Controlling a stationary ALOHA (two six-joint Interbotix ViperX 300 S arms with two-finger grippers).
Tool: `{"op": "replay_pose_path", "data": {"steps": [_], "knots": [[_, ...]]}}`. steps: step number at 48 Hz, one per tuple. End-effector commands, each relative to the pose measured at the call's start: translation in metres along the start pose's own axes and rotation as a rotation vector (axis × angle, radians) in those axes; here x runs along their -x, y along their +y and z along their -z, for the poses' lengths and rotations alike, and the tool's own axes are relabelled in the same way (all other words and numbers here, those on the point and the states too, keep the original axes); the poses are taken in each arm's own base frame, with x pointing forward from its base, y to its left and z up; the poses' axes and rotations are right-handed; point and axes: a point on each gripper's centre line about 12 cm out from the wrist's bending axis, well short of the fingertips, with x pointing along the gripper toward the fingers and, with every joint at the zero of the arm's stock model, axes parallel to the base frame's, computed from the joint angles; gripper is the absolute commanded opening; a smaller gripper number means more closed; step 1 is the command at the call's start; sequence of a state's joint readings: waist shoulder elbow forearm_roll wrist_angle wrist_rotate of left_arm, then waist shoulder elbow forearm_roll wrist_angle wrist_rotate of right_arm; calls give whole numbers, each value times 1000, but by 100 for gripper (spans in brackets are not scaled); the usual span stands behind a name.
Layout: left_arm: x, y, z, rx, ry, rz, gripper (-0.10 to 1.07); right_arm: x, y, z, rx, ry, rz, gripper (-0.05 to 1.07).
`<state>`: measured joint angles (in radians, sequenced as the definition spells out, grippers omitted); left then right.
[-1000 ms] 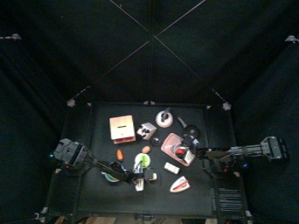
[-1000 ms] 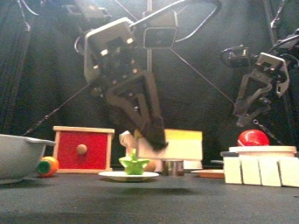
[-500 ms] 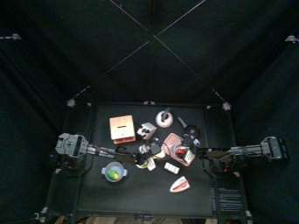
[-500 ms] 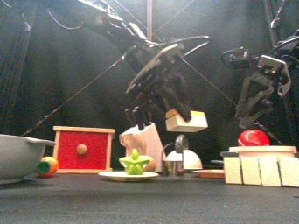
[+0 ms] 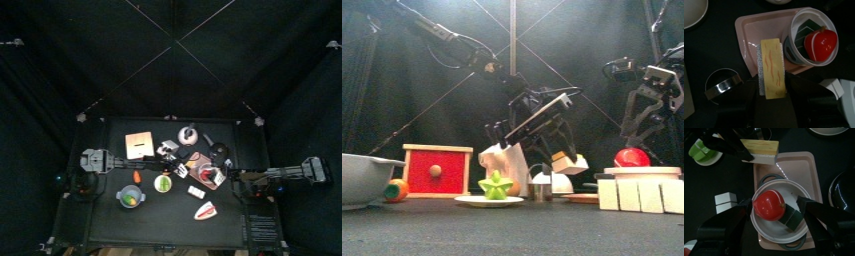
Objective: Place egg sushi on plate
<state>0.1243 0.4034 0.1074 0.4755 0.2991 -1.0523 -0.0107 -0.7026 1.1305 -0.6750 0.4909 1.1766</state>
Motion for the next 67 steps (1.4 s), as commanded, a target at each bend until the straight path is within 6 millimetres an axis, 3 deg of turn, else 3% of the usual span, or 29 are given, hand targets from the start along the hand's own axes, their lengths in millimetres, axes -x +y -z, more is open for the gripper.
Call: {"op": "replay_pose_path", "data": {"steps": [1, 17, 34, 55, 67], "knots": [[3, -9, -24, 26, -58, 43, 52, 4, 1, -3, -12, -17, -17, 100], [-21, -2, -32, 70, -58, 26, 52, 7, 0, -3, -17, -27, -25, 100], [-28, 5, -32, 120, -47, 25, 53, 7, 0, -2, -15, -26, -24, 100], [-28, 1, -35, 154, -60, 58, 76, 7, 0, -2, -12, -26, -22, 100], [-28, 0, -35, 160, -61, 62, 79, 7, 0, -2, -11, -27, -22, 100]]}}
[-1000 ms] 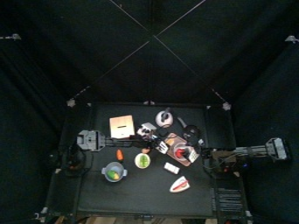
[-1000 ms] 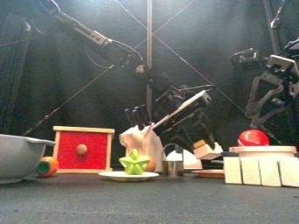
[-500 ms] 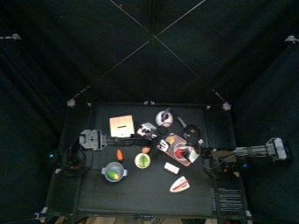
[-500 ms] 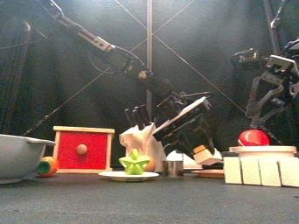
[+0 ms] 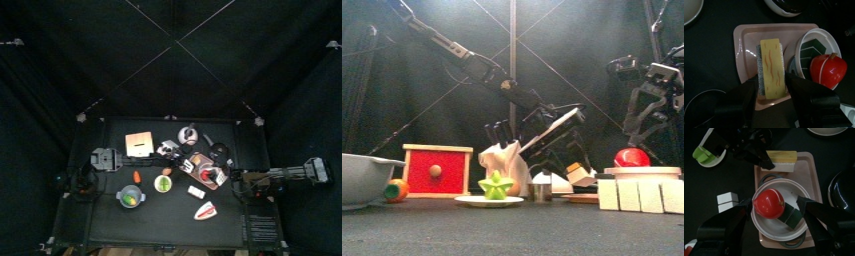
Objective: Place egg sushi on plate
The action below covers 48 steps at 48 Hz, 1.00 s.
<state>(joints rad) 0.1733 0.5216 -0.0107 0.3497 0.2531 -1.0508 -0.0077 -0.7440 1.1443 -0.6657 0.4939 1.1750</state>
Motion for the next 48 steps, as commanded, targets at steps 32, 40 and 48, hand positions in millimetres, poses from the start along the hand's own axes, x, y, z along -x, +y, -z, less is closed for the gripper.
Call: {"op": "replay_pose_path", "data": {"steps": [32, 40, 48], "knots": [[10, -13, -20, 6, -49, 41, 80, 1, 2, -4, 4, -11, -8, 100], [8, -12, -19, 6, -46, 39, 80, 1, 2, -4, 7, -11, -6, 100], [7, -12, -18, 6, -44, 37, 85, 1, 2, -4, 7, -13, -7, 100]]}}
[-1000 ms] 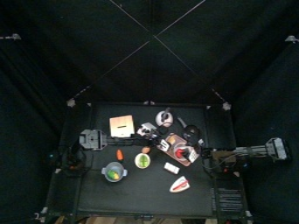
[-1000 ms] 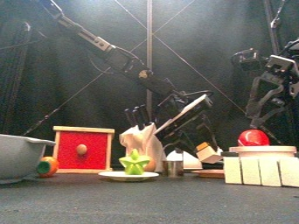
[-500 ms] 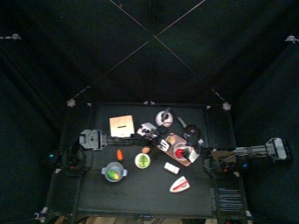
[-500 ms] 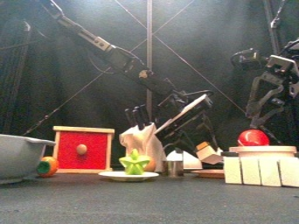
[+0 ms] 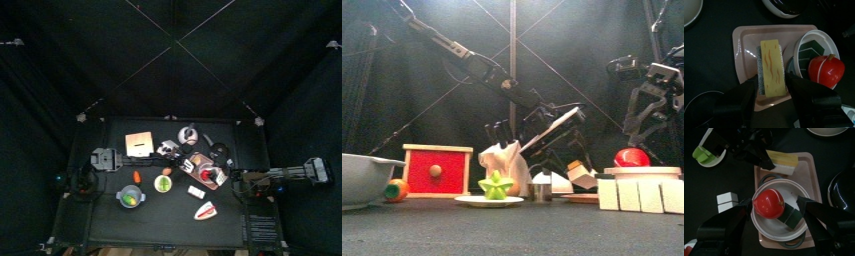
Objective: Place egg sushi on plate
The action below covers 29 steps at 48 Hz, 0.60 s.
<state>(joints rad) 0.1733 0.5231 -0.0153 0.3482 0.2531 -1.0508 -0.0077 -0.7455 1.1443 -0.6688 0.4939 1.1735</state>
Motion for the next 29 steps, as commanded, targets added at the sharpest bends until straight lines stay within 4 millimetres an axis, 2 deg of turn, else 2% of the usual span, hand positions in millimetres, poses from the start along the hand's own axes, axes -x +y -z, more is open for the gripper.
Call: {"op": "replay_pose_path", "data": {"steps": [1, 10, 29], "knots": [[7, -10, -17, 5, -40, 32, 86, 1, 2, -4, 4, -11, -7, 100], [6, -10, -16, 10, -37, 31, 92, 1, 2, -3, 5, -9, -6, 100], [10, -13, -19, 3, -47, 39, 93, 1, 2, -4, 4, -11, -8, 100]]}}
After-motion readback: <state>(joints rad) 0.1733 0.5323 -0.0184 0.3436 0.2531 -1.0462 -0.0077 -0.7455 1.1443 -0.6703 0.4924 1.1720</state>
